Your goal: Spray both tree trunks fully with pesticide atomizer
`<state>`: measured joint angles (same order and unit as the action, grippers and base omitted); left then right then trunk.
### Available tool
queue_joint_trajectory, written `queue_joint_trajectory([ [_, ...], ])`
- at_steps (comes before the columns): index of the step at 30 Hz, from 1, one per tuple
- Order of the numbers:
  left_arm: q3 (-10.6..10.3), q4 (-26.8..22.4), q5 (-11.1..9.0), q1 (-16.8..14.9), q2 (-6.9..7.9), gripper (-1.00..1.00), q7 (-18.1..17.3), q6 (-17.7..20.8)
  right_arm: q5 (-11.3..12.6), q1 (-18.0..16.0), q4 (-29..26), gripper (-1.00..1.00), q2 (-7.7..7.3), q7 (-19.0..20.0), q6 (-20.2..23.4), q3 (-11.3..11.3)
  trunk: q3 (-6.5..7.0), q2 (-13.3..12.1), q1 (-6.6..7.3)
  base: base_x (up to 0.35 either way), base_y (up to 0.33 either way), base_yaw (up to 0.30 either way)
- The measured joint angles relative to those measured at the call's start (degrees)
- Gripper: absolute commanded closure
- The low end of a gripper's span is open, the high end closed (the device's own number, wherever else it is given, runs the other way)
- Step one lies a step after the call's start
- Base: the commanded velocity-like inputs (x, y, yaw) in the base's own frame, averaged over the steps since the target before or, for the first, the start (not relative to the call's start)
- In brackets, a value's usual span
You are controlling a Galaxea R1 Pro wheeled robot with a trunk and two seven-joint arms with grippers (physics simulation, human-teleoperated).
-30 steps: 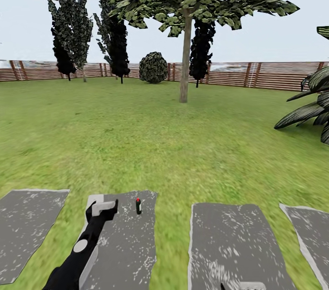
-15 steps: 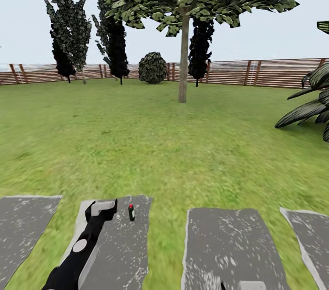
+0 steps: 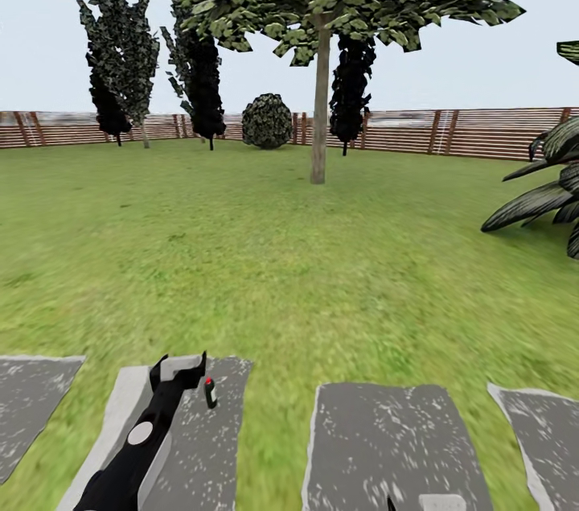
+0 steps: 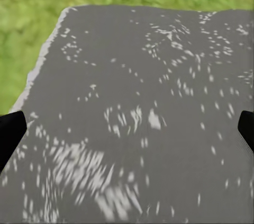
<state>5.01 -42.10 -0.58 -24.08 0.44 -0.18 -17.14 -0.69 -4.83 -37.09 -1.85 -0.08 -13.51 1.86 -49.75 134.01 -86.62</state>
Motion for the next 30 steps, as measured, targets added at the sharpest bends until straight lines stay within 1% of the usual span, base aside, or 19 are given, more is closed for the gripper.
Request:
queue_joint_trajectory([
  [3,0.0,0.0,0.0,0.0,0.0,-1.0,0.0,0.0,0.0,0.0,0.0,-1.0,0.0,0.0,0.0,0.0,0.0,0.0,0.0,0.265,-0.009,0.0],
  [10,0.0,0.1,0.0,0.0,0.0,-1.0,0.0,0.0,0.0,0.0,0.0,-1.0,0.01,-0.1,0.0,0.2,0.0,0.0,0.0,0.086,-0.001,0.0],
  [17,0.1,0.1,0.0,0.0,0.0,-1.0,0.1,0.0,0.0,0.0,0.0,-1.0,0.01,-0.1,0.0,0.3,0.0,0.0,0.0,0.254,0.0,0.0],
  [30,0.1,0.1,0.1,0.0,0.0,-1.0,0.0,0.0,0.4,0.0,0.0,-1.0,-0.07,0.0,0.0,0.4,-0.04,0.0,0.0,0.021,0.0,0.0],
])
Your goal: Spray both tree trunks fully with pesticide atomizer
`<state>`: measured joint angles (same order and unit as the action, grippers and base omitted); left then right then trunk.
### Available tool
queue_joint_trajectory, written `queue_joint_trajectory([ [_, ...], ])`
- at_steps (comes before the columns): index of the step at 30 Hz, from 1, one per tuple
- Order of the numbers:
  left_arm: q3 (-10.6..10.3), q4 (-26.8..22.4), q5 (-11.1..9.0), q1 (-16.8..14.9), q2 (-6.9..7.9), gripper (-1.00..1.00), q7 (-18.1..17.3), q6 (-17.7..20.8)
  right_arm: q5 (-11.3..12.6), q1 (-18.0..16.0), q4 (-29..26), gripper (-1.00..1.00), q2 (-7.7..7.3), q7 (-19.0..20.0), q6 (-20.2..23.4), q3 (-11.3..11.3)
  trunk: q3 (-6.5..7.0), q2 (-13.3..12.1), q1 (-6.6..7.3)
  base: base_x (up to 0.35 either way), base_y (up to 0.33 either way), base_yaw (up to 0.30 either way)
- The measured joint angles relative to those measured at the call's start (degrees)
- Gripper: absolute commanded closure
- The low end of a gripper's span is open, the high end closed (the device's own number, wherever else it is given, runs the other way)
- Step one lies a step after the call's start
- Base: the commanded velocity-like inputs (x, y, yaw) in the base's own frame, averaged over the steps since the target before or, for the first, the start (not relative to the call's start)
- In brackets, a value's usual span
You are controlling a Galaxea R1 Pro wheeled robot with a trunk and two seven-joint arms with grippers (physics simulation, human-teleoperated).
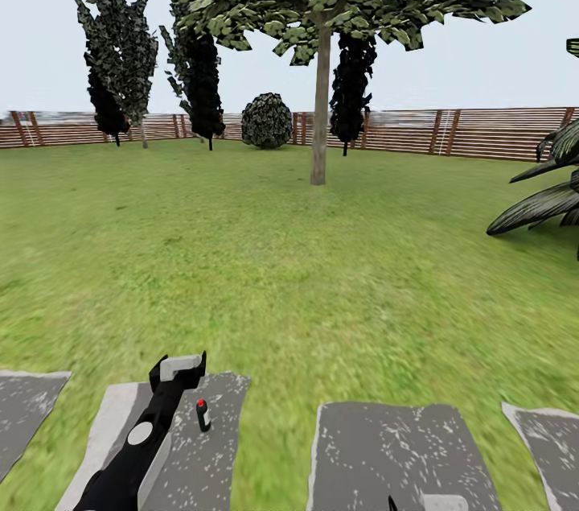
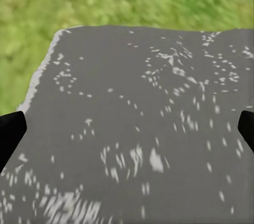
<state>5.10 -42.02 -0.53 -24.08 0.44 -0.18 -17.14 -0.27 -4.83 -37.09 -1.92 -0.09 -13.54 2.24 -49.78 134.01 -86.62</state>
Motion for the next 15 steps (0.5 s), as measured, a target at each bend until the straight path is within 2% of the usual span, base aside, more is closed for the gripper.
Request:
queue_joint_trajectory([
  [15,0.0,0.0,-0.2,0.0,0.09,-1.0,0.0,0.0,0.1,0.0,-0.1,-1.0,-0.01,0.0,0.0,0.0,-3.71,5.6,-3.07,0.0,0.0,0.0],
])
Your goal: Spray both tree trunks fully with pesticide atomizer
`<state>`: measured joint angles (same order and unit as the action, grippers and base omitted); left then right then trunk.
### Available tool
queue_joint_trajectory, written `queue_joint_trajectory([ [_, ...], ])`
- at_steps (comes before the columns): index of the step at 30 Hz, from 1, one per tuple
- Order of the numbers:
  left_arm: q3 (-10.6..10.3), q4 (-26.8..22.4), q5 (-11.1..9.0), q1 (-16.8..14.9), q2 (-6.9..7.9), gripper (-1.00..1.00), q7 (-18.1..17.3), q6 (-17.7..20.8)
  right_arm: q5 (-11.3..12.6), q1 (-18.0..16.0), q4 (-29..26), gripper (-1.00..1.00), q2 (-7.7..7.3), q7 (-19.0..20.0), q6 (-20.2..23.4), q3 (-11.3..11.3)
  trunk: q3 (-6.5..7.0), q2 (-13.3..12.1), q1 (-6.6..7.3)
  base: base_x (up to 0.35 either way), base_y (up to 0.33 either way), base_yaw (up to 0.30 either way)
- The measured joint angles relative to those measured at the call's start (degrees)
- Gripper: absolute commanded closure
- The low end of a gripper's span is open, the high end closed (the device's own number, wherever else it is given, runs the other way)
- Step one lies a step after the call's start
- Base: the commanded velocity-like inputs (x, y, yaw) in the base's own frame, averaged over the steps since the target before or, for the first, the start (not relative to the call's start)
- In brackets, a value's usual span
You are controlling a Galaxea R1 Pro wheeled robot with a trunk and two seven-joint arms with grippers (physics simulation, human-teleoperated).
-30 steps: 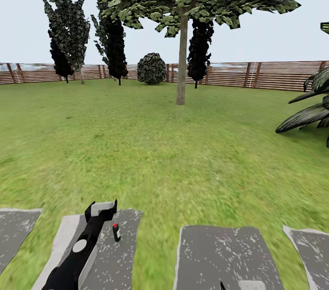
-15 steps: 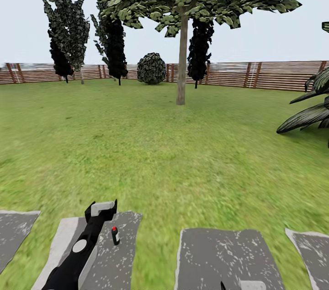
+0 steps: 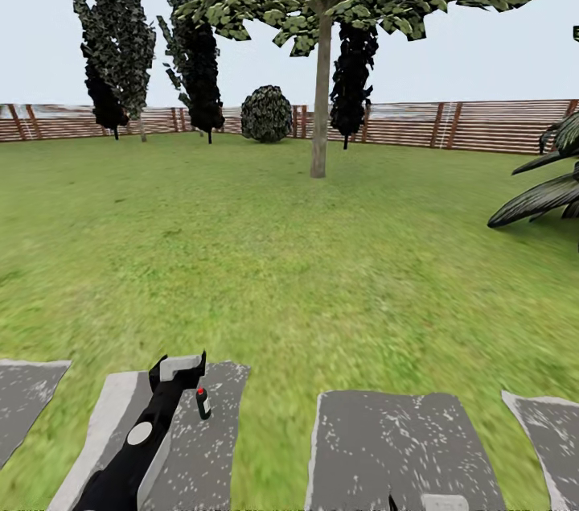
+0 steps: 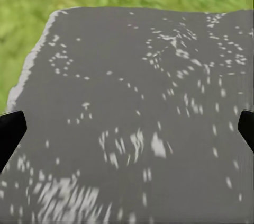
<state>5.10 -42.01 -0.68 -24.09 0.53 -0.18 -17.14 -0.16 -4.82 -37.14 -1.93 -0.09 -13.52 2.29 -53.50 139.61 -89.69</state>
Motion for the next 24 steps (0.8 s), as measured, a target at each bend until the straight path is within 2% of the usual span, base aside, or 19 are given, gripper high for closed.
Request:
queue_joint_trajectory([
  [9,0.0,0.0,0.0,0.0,0.1,-1.0,0.0,0.0,0.0,0.0,0.0,-1.0,0.0,0.0,0.0,0.0,-2.44,3.6,-1.98,0.0,0.0,0.0],
  [24,0.2,0.1,-0.1,0.0,0.28,-1.0,-0.1,0.0,0.0,0.0,0.0,-1.0,0.0,0.0,0.0,0.0,-7.13,3.8,-2.37,0.0,0.0,0.0],
])
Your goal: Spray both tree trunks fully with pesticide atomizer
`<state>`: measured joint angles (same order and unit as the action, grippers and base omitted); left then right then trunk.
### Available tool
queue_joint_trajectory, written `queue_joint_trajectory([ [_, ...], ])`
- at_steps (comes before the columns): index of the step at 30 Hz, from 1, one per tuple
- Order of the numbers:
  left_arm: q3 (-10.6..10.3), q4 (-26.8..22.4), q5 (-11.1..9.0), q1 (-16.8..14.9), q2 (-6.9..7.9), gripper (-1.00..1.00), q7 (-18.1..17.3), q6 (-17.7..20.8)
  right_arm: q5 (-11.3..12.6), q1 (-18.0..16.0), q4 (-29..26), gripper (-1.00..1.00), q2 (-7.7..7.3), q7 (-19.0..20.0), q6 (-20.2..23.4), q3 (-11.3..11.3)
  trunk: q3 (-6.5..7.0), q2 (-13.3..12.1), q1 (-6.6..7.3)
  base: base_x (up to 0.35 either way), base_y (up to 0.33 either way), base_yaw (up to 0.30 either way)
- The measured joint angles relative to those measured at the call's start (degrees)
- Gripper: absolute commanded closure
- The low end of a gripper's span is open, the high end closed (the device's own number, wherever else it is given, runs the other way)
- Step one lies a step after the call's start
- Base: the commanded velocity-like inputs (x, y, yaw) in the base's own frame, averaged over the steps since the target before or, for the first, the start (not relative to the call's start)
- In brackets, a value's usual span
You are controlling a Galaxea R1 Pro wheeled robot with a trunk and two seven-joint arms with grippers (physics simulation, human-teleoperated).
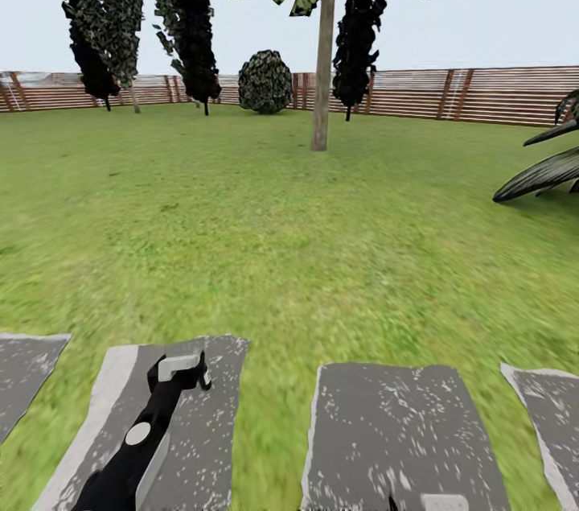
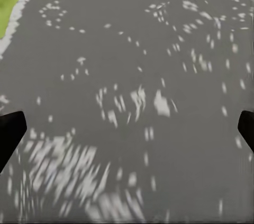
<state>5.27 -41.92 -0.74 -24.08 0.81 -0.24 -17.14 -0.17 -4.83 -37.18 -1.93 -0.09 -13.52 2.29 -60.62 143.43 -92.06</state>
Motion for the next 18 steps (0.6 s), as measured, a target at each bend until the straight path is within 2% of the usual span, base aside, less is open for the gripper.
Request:
queue_joint_trajectory([
  [11,0.0,0.0,0.0,0.0,0.25,-1.0,0.0,0.0,0.0,0.0,-0.2,-1.0,0.01,0.0,0.0,0.0,-3.44,0.1,-0.28,0.0,0.0,0.0],
  [18,0.1,-0.7,0.1,-0.2,0.17,-1.0,0.0,-0.1,0.1,0.0,-2.9,-1.0,0.0,0.0,0.1,0.0,-5.63,0.2,-0.46,0.0,0.0,0.0],
])
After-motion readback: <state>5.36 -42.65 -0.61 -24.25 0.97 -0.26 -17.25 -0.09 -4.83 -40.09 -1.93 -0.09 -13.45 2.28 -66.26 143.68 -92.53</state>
